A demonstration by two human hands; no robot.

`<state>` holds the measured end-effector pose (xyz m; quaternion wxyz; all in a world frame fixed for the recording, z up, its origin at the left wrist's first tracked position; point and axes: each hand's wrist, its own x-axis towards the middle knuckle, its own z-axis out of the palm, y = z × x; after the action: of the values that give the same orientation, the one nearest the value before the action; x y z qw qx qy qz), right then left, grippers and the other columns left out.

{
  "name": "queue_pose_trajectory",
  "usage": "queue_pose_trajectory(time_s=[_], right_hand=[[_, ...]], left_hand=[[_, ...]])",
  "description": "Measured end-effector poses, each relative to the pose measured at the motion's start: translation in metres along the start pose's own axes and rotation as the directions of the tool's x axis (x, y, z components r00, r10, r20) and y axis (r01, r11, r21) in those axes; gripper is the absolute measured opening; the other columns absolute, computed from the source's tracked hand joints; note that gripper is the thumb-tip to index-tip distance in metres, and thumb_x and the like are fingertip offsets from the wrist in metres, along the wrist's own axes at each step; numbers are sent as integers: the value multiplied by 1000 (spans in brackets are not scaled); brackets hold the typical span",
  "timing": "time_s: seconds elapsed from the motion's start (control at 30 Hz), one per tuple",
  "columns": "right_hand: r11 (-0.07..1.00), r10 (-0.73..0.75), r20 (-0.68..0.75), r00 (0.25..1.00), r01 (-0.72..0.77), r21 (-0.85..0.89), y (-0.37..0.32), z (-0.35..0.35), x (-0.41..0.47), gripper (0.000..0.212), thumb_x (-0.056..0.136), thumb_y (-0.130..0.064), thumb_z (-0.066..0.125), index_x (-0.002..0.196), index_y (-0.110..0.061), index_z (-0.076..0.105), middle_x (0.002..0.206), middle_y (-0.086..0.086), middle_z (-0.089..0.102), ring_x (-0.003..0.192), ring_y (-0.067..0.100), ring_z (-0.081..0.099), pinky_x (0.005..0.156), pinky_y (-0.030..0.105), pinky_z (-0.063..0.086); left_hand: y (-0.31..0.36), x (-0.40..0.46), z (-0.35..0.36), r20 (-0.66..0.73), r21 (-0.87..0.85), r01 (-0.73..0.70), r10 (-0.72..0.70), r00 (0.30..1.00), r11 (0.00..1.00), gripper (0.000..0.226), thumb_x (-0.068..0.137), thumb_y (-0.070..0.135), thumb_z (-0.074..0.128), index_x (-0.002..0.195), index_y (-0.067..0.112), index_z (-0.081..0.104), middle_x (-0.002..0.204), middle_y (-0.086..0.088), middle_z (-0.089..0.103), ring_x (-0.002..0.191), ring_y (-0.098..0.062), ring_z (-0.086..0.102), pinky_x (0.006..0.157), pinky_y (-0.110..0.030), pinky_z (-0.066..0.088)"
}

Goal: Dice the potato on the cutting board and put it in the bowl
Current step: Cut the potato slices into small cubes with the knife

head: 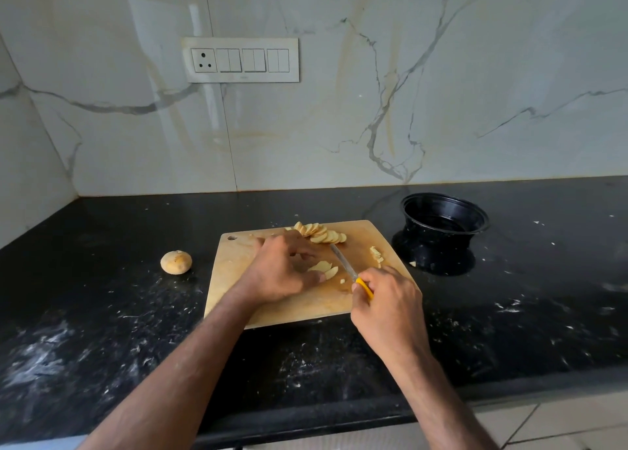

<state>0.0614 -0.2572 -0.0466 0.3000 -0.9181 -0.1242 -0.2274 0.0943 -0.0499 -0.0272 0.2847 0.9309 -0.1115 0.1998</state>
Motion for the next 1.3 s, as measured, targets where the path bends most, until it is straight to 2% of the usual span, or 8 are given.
queue_pose_trajectory(time_s=[0.2, 0.43, 0.67, 0.8, 0.93, 1.1, 1.17, 1.3], right_hand=[[1000, 18, -30, 999, -18, 18, 1, 1, 0, 13, 89, -21, 68, 77, -22, 62, 76, -9, 56, 66, 9, 54, 66, 33, 54], [1000, 15, -36, 999, -14, 17, 0, 1, -1, 15, 88, -21, 69, 75, -22, 60, 75, -9, 55, 63, 7, 53, 60, 26, 49], [1000, 13, -36, 999, -12, 17, 0, 2, -1, 14, 88, -20, 68, 76, -22, 60, 76, -9, 56, 64, 9, 53, 62, 29, 51], [1000, 12, -48, 999, -11, 12, -1, 1, -1, 16, 88, -20, 68, 75, -23, 60, 75, -10, 55, 64, 8, 53, 62, 31, 52], [1000, 17, -44, 999, -16, 15, -1, 1, -2, 14, 88, -21, 69, 77, -22, 62, 76, -10, 56, 65, 7, 54, 62, 29, 53], [1000, 10, -39, 999, -9, 14, 0, 1, -1, 10, 89, -21, 69, 80, -21, 65, 78, -9, 58, 64, 6, 55, 61, 24, 51], [1000, 9, -37, 999, -8, 18, 1, 2, -1, 11, 89, -21, 69, 79, -21, 64, 77, -10, 57, 64, 5, 54, 60, 21, 49], [1000, 1, -24, 1000, 0, 7, 1, 2, 0, 11, 90, -22, 68, 80, -22, 64, 78, -10, 58, 66, 6, 56, 66, 27, 54]], left_hand=[[14, -1, 13, 14, 196, -149, 149, 989, 969, 12, 83, 38, 80, 94, 33, 80, 94, 19, 61, 106, -10, 51, 86, -39, 25], [18, -1, 16, 60, 354, -154, 142, 988, 923, 26, 86, 53, 69, 99, 32, 79, 100, 19, 66, 108, -7, 47, 90, -42, 26], [25, -3, 15, 157, 516, -287, 240, 958, 807, 24, 98, 42, 56, 113, 27, 68, 105, 10, 66, 112, -17, 45, 91, -44, 26], [27, -3, 17, 139, 552, -305, 275, 951, 776, 21, 103, 36, 47, 106, 24, 63, 102, 6, 66, 106, -19, 45, 92, -47, 29], [26, -5, 19, 62, 521, -237, 241, 969, 820, 19, 96, 32, 48, 93, 25, 66, 90, 8, 62, 100, -20, 47, 85, -43, 29], [22, -4, 19, -93, 344, 16, 17, 996, 939, 15, 92, 28, 52, 92, 25, 67, 93, 9, 66, 100, -18, 51, 86, -41, 32], [18, -1, 16, -132, 240, 126, -96, 987, 963, 17, 90, 40, 58, 92, 26, 68, 91, 9, 67, 99, -18, 54, 91, -43, 35], [12, 0, 14, -20, 207, 205, -206, 978, 957, 35, 76, 66, 66, 85, 32, 66, 80, 20, 60, 87, -10, 54, 94, -47, 41]])
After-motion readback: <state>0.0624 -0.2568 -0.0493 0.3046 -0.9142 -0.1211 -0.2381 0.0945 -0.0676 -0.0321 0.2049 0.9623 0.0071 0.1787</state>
